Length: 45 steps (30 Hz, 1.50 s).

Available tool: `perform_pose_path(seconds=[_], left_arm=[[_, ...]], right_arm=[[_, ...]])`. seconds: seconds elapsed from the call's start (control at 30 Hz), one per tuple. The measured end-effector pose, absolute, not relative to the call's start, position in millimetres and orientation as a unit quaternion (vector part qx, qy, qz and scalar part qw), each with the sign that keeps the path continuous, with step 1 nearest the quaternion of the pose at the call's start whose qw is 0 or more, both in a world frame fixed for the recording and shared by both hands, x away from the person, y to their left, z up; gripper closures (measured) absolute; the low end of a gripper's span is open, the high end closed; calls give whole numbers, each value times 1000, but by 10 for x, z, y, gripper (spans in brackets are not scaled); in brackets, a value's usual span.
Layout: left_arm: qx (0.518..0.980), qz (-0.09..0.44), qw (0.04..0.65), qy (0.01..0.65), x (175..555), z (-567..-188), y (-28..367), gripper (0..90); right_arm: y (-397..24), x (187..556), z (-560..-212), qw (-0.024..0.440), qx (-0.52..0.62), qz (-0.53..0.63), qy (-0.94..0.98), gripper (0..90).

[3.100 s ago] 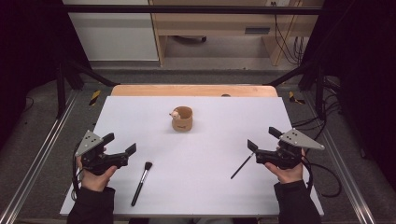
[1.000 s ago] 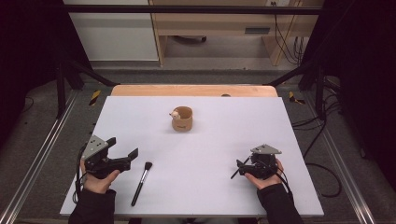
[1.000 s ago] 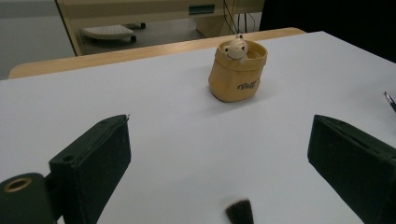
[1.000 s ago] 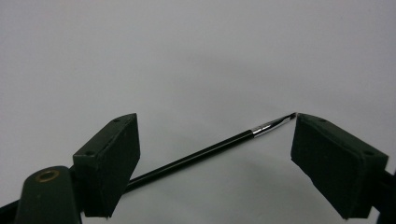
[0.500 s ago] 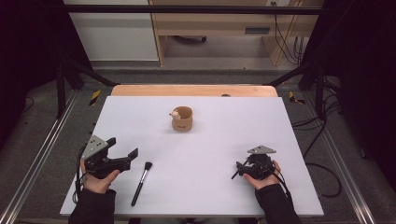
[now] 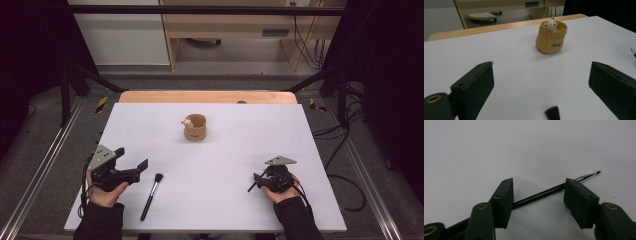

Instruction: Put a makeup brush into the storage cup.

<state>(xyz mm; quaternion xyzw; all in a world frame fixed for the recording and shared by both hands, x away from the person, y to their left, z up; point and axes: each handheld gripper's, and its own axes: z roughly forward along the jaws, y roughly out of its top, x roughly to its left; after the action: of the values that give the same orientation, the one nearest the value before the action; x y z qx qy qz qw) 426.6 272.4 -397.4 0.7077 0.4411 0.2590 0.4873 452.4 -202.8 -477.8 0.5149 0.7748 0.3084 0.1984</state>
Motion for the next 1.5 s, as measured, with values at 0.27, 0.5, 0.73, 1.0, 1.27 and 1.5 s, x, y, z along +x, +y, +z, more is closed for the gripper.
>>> perform_pose_path(seconds=[0.27, 0.5, 0.73, 1.0, 1.27, 1.5], left_arm=[[707, 259, 487, 442, 4268, -3977, 2726, 56], [708, 258, 487, 441, 4268, -3979, 2723, 56], [709, 258, 486, 441, 4267, -3979, 2720, 57], [709, 258, 487, 441, 4267, -3979, 2721, 58], [708, 258, 487, 441, 4266, -3980, 2724, 59], [708, 259, 487, 441, 4265, -3980, 2726, 59]], right_arm=[[-2047, 4515, -4761, 195, 506, 306, 782, 543], [-2053, 4501, -4742, 189, 505, 305, 785, 656], [-2065, 4494, -4728, 186, 506, 300, 787, 717], [-2105, 4491, -4708, 184, 508, 297, 787, 774], [-2135, 4483, -4690, 187, 516, 286, 786, 808], [-2150, 4478, -4682, 190, 520, 276, 786, 815]])
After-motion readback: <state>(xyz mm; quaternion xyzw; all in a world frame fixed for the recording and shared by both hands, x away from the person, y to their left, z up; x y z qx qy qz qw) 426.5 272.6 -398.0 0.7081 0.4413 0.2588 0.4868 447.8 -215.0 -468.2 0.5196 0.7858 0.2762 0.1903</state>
